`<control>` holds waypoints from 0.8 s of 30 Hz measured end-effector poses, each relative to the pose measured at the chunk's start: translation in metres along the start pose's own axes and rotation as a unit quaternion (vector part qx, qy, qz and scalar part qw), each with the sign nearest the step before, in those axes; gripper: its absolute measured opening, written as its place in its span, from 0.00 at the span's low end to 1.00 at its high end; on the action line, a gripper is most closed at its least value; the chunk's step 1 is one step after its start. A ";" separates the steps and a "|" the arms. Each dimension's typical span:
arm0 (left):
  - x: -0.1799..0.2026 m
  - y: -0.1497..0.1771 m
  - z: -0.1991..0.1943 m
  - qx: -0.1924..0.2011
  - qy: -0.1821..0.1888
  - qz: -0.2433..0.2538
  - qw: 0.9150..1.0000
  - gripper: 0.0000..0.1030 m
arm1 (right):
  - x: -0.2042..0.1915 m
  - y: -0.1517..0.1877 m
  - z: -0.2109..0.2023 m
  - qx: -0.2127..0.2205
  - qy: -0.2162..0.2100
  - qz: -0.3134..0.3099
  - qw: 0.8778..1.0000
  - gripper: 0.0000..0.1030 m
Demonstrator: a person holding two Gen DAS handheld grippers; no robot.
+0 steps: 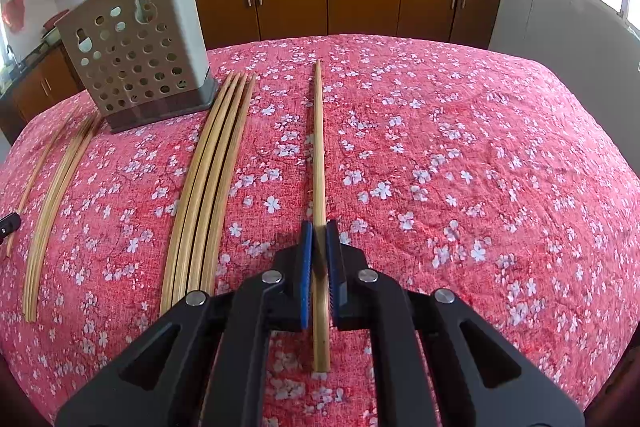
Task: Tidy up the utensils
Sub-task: 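Lift the left tool's chopstick upright while the right tool lifts its chopstick toward the holder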
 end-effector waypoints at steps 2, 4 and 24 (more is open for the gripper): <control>-0.001 -0.001 -0.003 0.003 -0.004 0.002 1.000 0.08 | -0.002 -0.002 -0.004 0.002 0.003 0.000 1.000 0.08; -0.002 -0.008 -0.012 0.020 0.001 -0.005 1.000 0.08 | -0.001 -0.015 -0.023 0.036 0.002 -0.001 0.999 0.08; -0.007 -0.121 -0.141 0.193 0.039 -0.056 0.979 0.08 | 0.015 -0.116 -0.121 0.206 -0.003 0.018 0.978 0.07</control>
Point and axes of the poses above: each gripper's, at about its wrist camera, not at the fingertips, and z roughly the way its jaws point, x to its right, y to its underside, the point moved 8 cm from there along z, roughly the way its jaws point, and after that the axes turned 8 degrees about -z, right-handed, at the moved point
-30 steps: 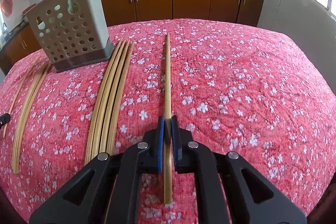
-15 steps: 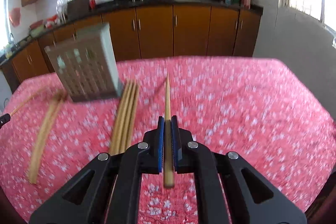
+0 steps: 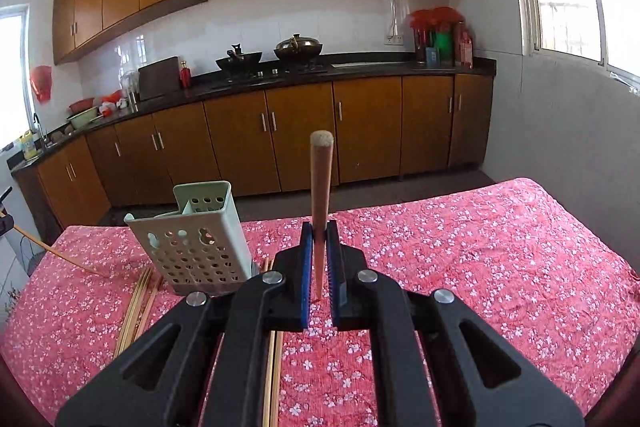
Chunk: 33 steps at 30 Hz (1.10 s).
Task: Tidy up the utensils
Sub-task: 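Lift the left tool's chopstick upright while the right tool lifts its chopstick toward the holder, then drop the left tool's chopstick into the holder while the right tool releases its chopstick there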
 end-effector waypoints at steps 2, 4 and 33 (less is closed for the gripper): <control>-0.002 0.000 0.001 0.000 0.000 0.000 1.000 0.08 | -0.002 -0.002 0.002 0.000 0.000 -0.003 1.000 0.07; 0.001 -0.004 0.003 0.001 0.000 0.001 1.000 0.08 | -0.004 -0.014 0.004 0.005 0.002 -0.009 1.000 0.07; 0.156 -0.047 0.025 0.039 0.136 -0.008 0.990 0.11 | -0.073 -0.090 0.015 0.065 -0.092 0.013 0.994 0.21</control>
Point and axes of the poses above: each gripper's, at about its wrist camera, not at the fingertips, and z roughly the way its jaws point, x to its right, y to its underside, the point moved 8 cm from there along z, roughly the way its jaws point, and after that the axes turned 8 degrees about -z, right-handed, at the moved point
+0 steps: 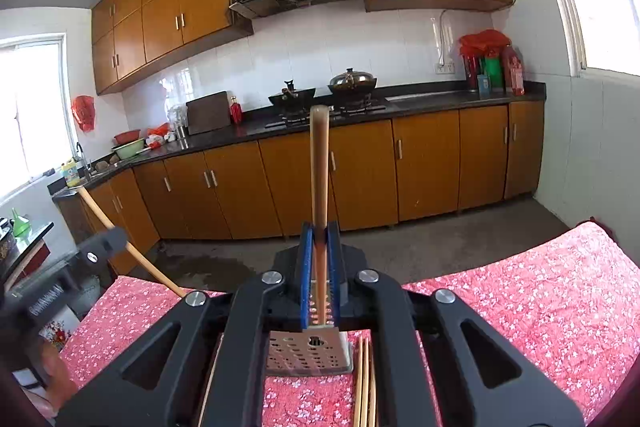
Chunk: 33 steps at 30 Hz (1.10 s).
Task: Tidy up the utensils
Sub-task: 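Drop the left tool's chopstick into the holder while the right tool releases its chopstick there, then pinch another chopstick with the left tool while the right tool pinches another chopstick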
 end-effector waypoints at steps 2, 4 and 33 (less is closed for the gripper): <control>-0.004 -0.002 -0.003 0.005 -0.005 -0.002 1.000 0.21 | 0.003 -0.004 -0.007 0.011 0.006 0.000 1.000 0.39; -0.011 -0.006 -0.012 0.016 -0.010 -0.008 1.000 0.36 | 0.008 -0.009 -0.017 0.023 0.012 0.000 1.000 0.40; -0.136 0.210 -0.020 -0.219 -0.111 -0.022 0.969 0.38 | 0.045 0.248 0.025 -0.302 0.035 0.004 0.953 0.08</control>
Point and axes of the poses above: each gripper's, at about its wrist camera, not at the fingertips, and z roughly the way its jaws point, x to its right, y to its underside, the point moved 8 cm from there along z, roughly the way its jaws point, and after that the axes turned 8 degrees about -z, right-handed, at the moved point
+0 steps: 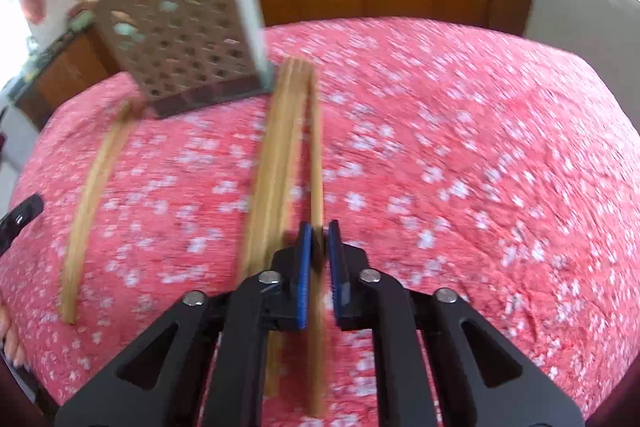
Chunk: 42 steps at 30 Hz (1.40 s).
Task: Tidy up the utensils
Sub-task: 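Pinch another chopstick with the left tool while the right tool pinches another chopstick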
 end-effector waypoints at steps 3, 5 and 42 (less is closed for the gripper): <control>0.005 0.011 0.008 -0.016 0.012 0.003 1.000 0.34 | 0.002 0.001 -0.001 0.003 0.007 -0.015 1.000 0.08; 0.010 0.016 0.009 -0.024 0.019 0.006 1.000 0.29 | 0.000 0.001 -0.001 0.006 0.016 -0.026 1.000 0.08; -0.051 -0.020 0.035 -0.006 -0.073 -0.029 0.997 0.12 | 0.033 -0.007 0.002 0.037 0.052 0.007 0.998 0.08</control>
Point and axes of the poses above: each gripper's, at about its wrist camera, not at the fingertips, and z roughly the way its jaws point, x to its right, y to its underside, the point moved 8 cm from there along z, roughly the way its jaws point, and after that the axes turned 8 degrees about -z, right-handed, at the moved point
